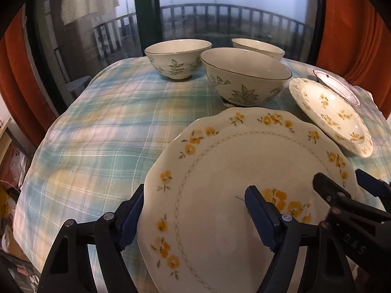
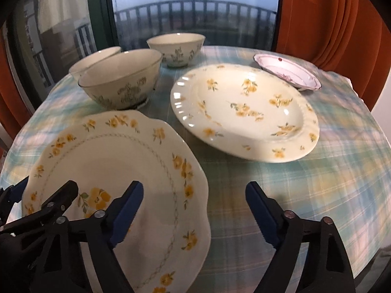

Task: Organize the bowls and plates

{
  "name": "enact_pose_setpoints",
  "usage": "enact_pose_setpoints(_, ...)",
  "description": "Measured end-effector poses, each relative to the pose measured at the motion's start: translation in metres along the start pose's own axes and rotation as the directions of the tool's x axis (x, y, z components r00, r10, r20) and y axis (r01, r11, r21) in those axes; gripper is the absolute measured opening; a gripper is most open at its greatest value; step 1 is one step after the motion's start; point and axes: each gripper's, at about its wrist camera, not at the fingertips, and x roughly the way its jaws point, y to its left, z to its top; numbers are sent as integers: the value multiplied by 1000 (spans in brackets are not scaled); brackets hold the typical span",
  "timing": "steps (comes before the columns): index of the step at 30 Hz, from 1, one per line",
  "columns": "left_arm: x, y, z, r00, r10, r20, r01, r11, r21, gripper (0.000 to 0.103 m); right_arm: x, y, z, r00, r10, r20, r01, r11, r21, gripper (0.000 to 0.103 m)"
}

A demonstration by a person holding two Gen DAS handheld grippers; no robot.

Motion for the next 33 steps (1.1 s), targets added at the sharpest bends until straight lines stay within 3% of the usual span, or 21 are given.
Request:
enact_pose_setpoints(9, 4, 3, 3, 1000, -6, -24, 7, 1000, 24, 74, 6, 18, 1, 999, 29, -14, -30, 999, -21, 64)
enact_pose_setpoints(20, -6, -5, -1, 1000, -8, 0, 8, 1000, 8, 73, -5, 11, -1, 1000, 6, -16, -7, 999, -53, 64)
enact_pose_setpoints(33, -42, -67, -9, 996, 13, 84, -13, 1000, 6, 73, -41, -46, -4, 997, 34, 69, -30, 998, -59, 64)
